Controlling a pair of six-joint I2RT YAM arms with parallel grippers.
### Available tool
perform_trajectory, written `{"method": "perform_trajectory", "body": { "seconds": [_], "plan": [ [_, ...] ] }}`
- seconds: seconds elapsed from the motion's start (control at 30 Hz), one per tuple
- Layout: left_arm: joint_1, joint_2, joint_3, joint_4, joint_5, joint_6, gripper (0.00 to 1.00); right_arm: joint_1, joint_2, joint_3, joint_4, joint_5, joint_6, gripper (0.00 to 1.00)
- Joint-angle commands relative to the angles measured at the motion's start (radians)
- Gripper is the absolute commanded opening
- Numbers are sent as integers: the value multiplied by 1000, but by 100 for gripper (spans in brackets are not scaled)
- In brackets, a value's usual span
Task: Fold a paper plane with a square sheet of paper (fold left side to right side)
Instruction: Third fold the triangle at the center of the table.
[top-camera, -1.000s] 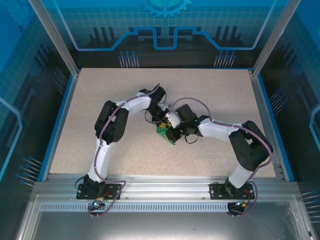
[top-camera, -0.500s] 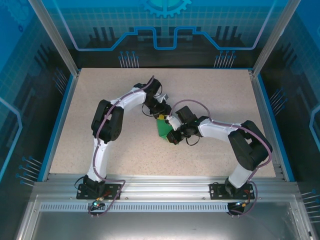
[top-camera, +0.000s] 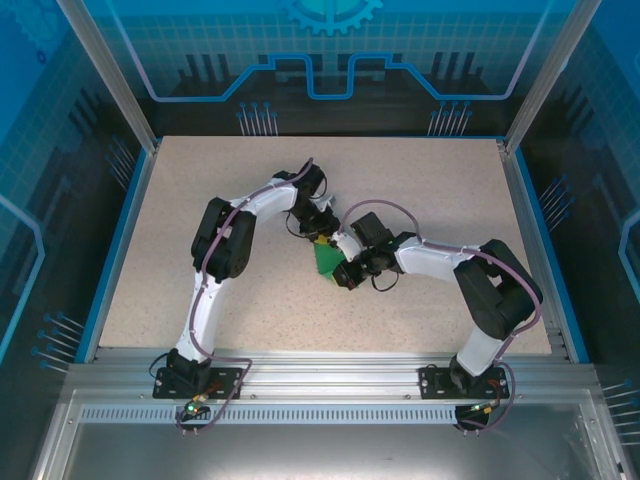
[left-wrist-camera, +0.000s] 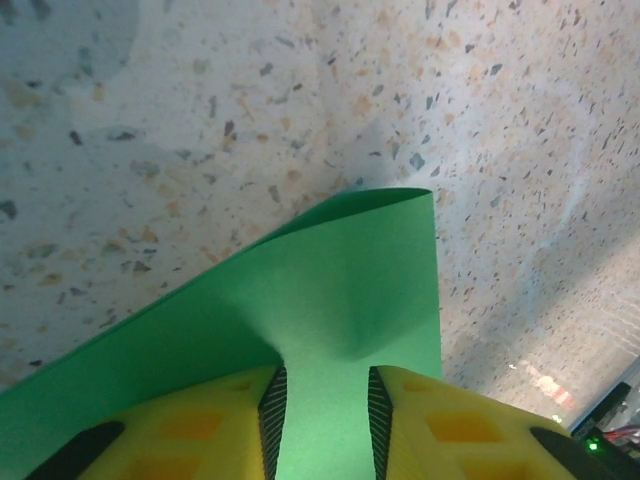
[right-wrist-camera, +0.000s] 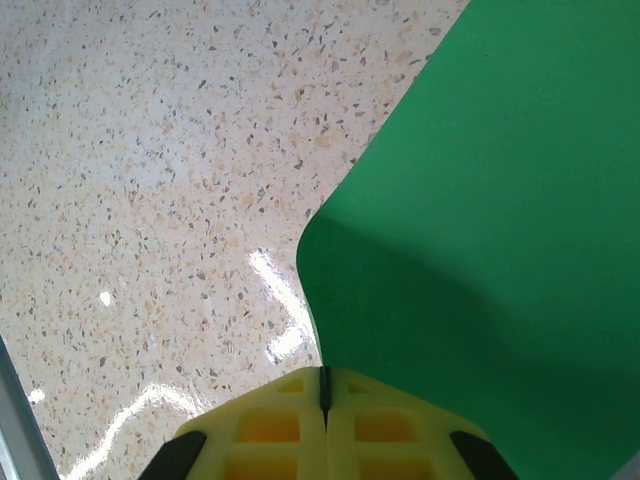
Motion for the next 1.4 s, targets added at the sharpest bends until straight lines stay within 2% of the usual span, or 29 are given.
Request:
{"method": "perform_trajectory", "body": {
  "seconds": [0.0, 0.17, 0.6, 1.37],
  "plan": [
    [-13, 22, -8, -62, -63, 45, 32, -32, 10, 26, -6, -44, 29, 2],
    [-16, 22, -19, -71, -85, 60, 29, -69, 0, 24, 3, -79, 48, 2],
    [-29, 27, -12, -73, -83, 62, 27, -139, 51, 61, -63, -61, 54, 2],
    [-40, 34, 4, -85, -86, 62, 27, -168, 149, 134, -107, -36, 89, 2]
  ]
}}
